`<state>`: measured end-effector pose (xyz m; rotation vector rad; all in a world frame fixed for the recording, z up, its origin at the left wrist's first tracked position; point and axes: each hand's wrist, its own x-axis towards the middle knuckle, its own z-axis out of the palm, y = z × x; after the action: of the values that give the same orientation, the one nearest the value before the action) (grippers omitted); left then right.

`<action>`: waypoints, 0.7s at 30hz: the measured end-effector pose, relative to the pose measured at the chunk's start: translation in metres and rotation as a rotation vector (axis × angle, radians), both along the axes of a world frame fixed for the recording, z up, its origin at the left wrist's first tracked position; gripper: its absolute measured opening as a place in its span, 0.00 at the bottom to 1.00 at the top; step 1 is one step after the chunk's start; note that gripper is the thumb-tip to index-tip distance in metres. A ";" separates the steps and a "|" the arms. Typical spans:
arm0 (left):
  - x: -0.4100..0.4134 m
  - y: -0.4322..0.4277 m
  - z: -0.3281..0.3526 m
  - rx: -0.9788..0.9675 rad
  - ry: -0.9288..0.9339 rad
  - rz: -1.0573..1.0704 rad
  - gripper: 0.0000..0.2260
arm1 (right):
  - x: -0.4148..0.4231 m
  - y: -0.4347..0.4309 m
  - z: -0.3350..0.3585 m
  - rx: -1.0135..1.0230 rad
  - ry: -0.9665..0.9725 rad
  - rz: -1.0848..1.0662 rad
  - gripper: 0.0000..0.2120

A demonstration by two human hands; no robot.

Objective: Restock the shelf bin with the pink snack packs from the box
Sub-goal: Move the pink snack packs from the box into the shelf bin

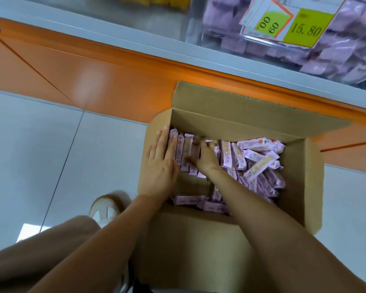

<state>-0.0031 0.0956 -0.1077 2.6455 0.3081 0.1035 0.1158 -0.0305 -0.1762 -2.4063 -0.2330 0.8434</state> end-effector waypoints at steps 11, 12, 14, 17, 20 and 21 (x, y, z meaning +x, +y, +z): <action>-0.001 0.001 0.000 0.083 0.026 -0.006 0.27 | -0.008 -0.027 0.009 0.001 0.062 -0.007 0.10; -0.002 0.001 0.002 0.113 0.033 -0.008 0.28 | -0.005 -0.033 0.016 0.072 0.066 -0.045 0.09; -0.002 -0.001 0.011 0.186 0.012 -0.017 0.28 | 0.004 -0.042 0.036 0.184 0.097 -0.111 0.10; 0.007 -0.019 0.024 0.189 -0.091 -0.135 0.24 | 0.014 -0.052 0.064 0.270 0.128 -0.171 0.07; 0.018 -0.047 0.029 0.012 0.020 -0.182 0.26 | 0.015 -0.057 0.087 0.354 0.175 -0.274 0.08; 0.021 -0.054 0.029 -0.087 0.075 -0.148 0.26 | 0.014 -0.059 0.094 0.375 0.206 -0.286 0.08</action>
<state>0.0178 0.0412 -0.0790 2.5796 0.1366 -0.0558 0.1296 -0.0896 -0.0822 -1.9317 0.0326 0.8235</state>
